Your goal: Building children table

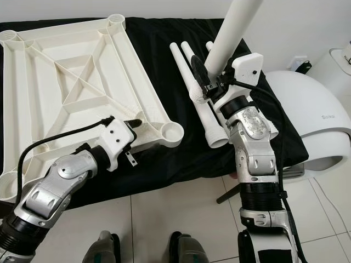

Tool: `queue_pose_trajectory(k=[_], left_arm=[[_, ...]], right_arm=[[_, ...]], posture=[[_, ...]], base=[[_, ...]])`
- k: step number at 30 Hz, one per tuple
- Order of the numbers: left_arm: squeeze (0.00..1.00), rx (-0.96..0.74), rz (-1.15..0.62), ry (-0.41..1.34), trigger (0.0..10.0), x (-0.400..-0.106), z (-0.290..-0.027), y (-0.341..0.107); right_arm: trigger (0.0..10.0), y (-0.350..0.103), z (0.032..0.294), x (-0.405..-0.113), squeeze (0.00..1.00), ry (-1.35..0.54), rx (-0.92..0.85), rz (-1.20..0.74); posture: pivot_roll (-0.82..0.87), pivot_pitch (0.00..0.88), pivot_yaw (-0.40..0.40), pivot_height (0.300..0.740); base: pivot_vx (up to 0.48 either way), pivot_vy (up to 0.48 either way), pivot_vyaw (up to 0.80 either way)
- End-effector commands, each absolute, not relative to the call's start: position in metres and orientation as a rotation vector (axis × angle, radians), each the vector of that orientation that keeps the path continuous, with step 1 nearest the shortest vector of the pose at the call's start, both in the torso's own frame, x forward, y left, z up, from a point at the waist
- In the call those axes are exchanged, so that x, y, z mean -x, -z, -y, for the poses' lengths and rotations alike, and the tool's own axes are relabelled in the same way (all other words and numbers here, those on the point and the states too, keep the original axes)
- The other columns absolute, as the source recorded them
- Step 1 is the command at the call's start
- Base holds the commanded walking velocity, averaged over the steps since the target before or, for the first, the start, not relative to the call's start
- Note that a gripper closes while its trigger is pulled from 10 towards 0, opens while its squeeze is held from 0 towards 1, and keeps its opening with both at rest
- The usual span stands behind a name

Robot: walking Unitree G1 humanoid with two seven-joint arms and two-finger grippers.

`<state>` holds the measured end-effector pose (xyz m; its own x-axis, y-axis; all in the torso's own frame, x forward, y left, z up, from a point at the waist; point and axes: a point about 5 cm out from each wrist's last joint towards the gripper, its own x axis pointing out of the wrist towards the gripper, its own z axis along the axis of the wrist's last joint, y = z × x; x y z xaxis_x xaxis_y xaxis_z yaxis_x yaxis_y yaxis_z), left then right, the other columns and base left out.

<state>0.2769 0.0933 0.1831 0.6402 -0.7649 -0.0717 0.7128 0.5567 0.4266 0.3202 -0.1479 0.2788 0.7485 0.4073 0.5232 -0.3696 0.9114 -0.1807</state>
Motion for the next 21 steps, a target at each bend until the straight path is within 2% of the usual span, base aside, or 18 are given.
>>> queue_pose_trajectory(k=[1,21], left_arm=[[0.0,-0.483,0.101,0.982,10.0,-0.272,-0.089,-0.177],[0.0,-0.547,0.041,1.067,10.0,-0.269,-0.086,-0.157]], right_arm=[[10.0,-0.281,0.147,-0.316,0.0,-0.434,0.056,0.609],[10.0,-0.281,0.149,-0.315,0.0,-0.428,0.066,0.612]], posture=[[0.07,0.197,-0.04,0.74],[0.07,0.188,-0.031,0.74]], base=[[0.0,0.0,0.0],[0.0,0.0,0.0]])
